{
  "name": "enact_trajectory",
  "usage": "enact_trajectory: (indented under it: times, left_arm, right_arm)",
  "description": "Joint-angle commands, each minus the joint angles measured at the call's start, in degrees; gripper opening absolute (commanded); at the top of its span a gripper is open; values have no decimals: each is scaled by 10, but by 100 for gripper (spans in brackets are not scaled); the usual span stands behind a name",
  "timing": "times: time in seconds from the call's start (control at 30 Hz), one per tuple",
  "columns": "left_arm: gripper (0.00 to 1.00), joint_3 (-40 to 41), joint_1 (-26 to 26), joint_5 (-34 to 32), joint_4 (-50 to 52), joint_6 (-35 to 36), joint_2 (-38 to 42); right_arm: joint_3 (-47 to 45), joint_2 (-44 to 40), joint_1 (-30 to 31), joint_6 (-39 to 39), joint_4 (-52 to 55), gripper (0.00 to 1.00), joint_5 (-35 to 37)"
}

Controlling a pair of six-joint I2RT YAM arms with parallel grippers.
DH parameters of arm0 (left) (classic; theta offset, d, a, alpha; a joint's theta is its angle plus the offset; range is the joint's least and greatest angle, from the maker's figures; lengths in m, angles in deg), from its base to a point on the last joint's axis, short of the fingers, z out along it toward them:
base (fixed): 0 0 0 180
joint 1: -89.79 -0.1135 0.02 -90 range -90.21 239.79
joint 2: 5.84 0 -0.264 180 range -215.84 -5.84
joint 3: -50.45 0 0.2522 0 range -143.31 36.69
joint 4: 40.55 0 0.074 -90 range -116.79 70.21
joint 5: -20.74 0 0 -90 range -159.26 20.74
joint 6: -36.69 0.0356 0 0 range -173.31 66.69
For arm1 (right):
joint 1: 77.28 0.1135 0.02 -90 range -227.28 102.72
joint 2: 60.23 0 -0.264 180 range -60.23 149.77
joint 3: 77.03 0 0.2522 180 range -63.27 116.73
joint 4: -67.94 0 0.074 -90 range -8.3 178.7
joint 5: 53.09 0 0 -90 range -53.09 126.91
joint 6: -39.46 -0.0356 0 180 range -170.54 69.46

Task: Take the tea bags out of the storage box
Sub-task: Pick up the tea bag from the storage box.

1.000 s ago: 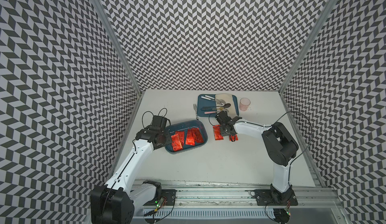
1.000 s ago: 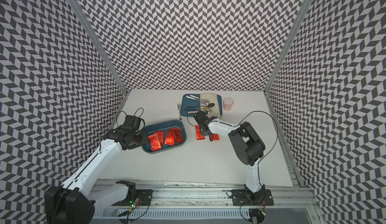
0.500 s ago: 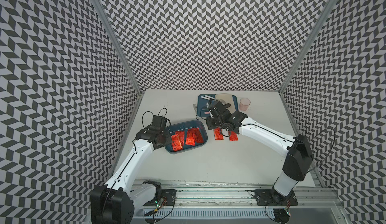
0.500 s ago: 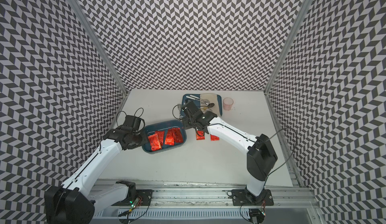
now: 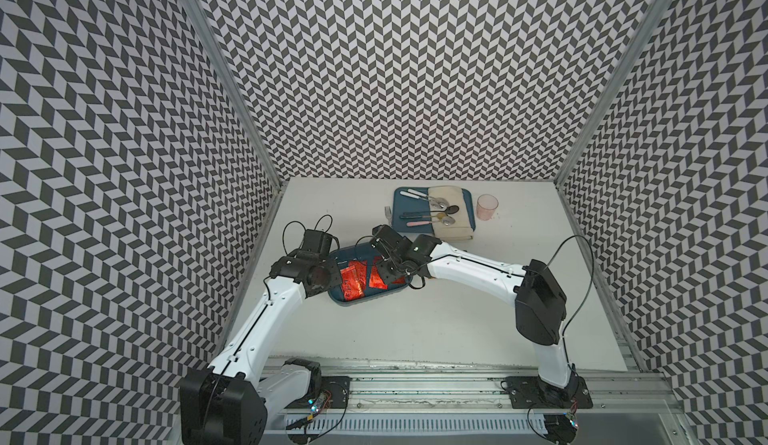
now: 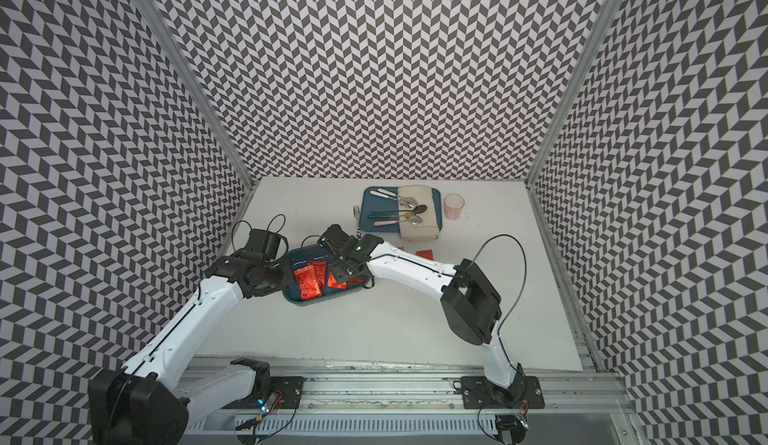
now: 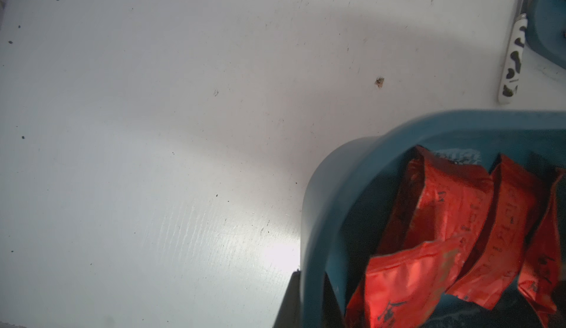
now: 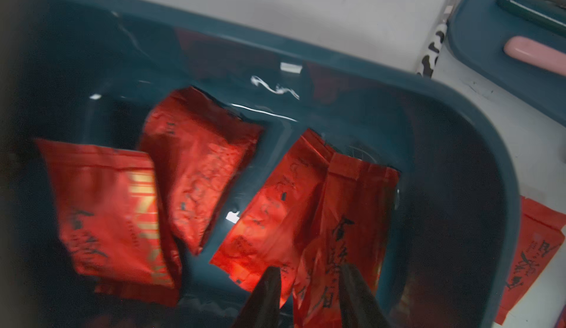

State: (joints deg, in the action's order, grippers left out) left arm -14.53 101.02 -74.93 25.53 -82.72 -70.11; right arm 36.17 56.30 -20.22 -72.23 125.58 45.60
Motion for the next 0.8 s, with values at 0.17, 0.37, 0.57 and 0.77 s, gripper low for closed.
enact_trajectory:
  times: [0.17,0.37,0.57,0.77]
  left_arm:
    - [0,-1,0,7,-18,1,10]
    - [0,-1,0,8,-17,1,9]
    - [0,-1,0,11,-18,2,8]
    - [0,-1,0,10,-18,2,8]
  right_arm:
    - [10,29,-2,-5,6,37,37]
    - [30,51,-3,-5,10,27,35]
    - [51,34,-3,-9,16,9,43]
    - [78,2,-4,-8,37,0,55]
